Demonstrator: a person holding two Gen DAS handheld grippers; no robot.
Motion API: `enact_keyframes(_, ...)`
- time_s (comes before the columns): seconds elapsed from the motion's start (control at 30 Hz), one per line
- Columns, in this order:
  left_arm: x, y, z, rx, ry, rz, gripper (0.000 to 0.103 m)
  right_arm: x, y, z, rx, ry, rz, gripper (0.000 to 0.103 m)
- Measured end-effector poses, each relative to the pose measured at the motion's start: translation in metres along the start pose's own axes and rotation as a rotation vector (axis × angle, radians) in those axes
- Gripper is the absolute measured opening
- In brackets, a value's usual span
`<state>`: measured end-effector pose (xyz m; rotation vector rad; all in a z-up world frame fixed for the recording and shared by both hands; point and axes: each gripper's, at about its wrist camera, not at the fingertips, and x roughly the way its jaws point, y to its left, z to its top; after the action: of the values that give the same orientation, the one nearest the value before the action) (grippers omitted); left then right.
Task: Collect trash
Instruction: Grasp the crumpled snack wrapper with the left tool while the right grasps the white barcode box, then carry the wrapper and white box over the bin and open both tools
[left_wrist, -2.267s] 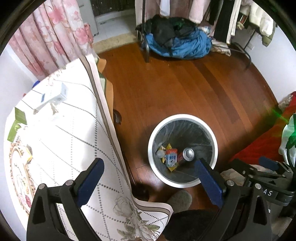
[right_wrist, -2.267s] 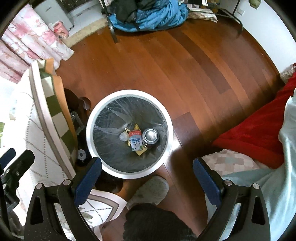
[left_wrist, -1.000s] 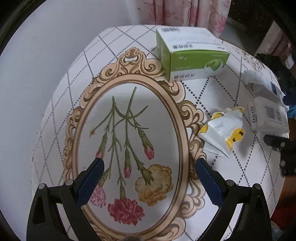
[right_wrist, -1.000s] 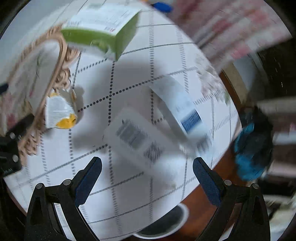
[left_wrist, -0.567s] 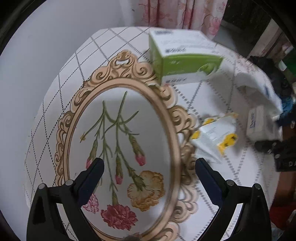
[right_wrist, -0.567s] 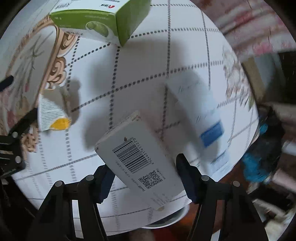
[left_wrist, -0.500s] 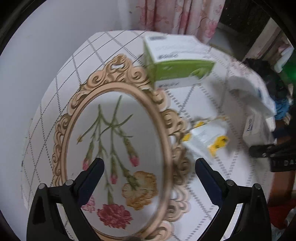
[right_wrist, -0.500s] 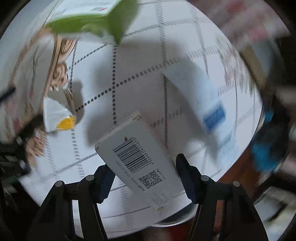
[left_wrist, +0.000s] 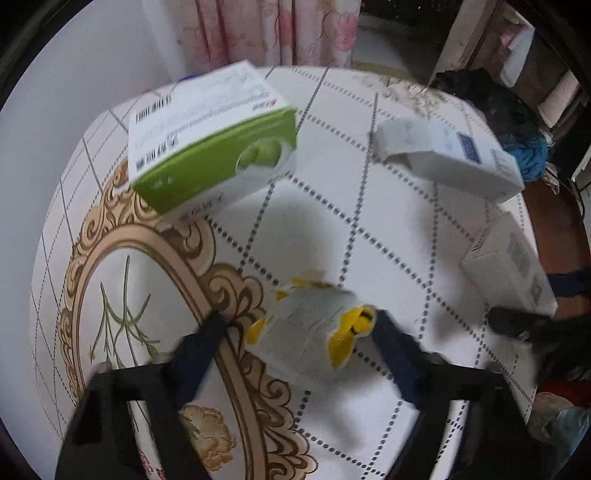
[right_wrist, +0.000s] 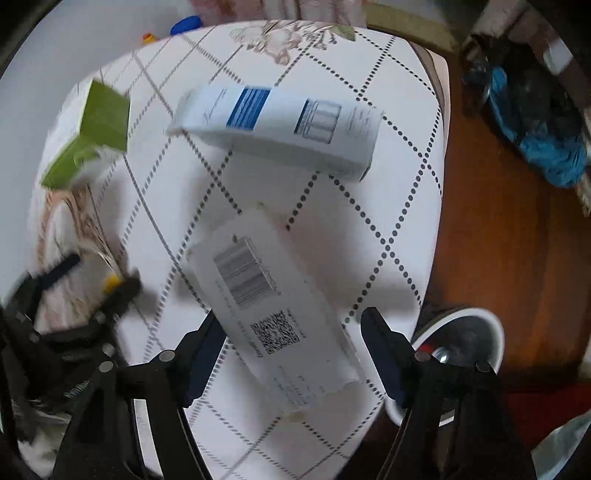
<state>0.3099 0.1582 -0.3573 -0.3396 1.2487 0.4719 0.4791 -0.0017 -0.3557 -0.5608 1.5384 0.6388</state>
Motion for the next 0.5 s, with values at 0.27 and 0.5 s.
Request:
enact_keyframes(0.27,-0.017,-0.002,-0.011,0.001,-0.035,0.022,0.049,0.000,0.027,-0.025,-0.028,-0.113,-0.078,0.060)
enact_keyframes(0.5,-0.053,-0.009,-0.012,0.001,-0.107,0.032,0.049,-0.006,0.031,-0.039,0.038,-0.174,-0.043,0.059)
